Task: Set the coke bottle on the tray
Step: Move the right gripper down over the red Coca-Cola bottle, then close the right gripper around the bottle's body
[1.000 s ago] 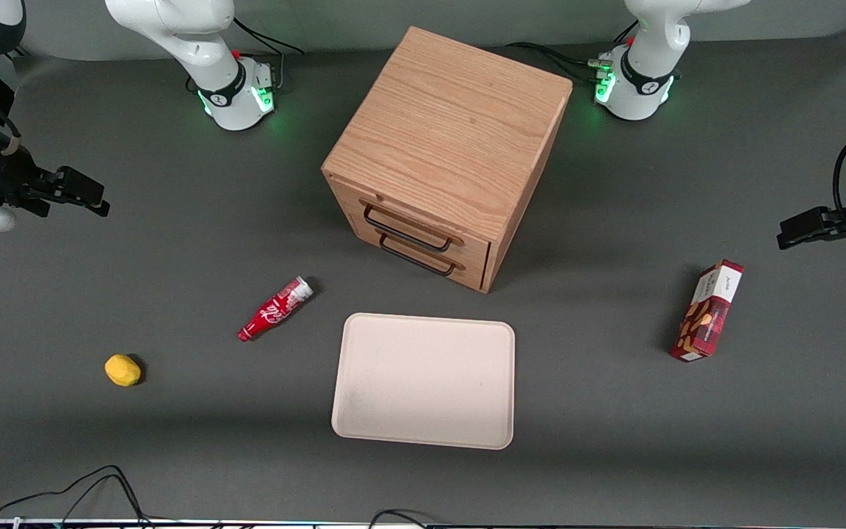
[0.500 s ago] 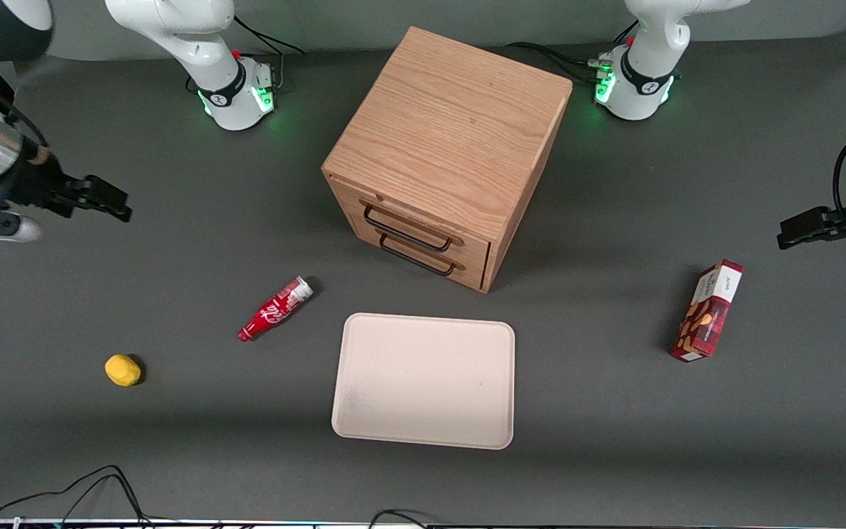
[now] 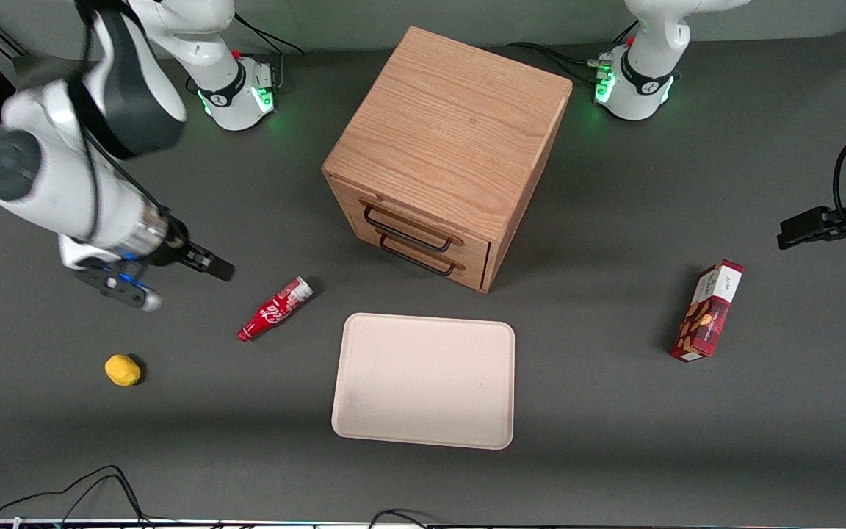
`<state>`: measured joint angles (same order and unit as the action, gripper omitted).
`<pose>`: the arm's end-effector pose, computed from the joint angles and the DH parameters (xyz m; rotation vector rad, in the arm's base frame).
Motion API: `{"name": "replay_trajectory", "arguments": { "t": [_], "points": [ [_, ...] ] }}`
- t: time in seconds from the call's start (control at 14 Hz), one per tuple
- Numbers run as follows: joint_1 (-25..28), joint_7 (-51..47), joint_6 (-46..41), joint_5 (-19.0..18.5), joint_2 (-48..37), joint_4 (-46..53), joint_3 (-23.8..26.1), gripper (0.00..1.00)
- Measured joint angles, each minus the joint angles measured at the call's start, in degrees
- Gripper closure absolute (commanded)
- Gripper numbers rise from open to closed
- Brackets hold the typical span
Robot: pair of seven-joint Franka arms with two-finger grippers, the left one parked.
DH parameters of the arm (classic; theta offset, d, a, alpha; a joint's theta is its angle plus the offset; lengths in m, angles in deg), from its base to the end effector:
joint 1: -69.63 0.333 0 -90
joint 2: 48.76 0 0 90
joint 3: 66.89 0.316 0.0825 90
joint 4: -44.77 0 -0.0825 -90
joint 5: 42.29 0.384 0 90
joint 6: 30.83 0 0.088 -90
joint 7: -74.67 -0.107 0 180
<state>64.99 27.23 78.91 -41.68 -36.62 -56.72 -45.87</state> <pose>0.5896 0.1607 0.4417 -2.9774 0.8424 0.1410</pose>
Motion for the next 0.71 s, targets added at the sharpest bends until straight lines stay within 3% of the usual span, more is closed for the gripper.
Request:
{"name": "replay_trajectory", "arguments": {
  "t": [0.29, 0.5, 0.71],
  "points": [
    [0.2, -13.24, 11.11, -0.75, 7.23, -6.54, 0.53, 0.0],
    [0.06, -23.03, 15.12, -7.36, 13.68, -7.3, 0.37, 0.0],
    [-0.12, -25.96, 18.38, -9.15, 17.92, -7.2, 0.28, 0.0]
  ]
}}
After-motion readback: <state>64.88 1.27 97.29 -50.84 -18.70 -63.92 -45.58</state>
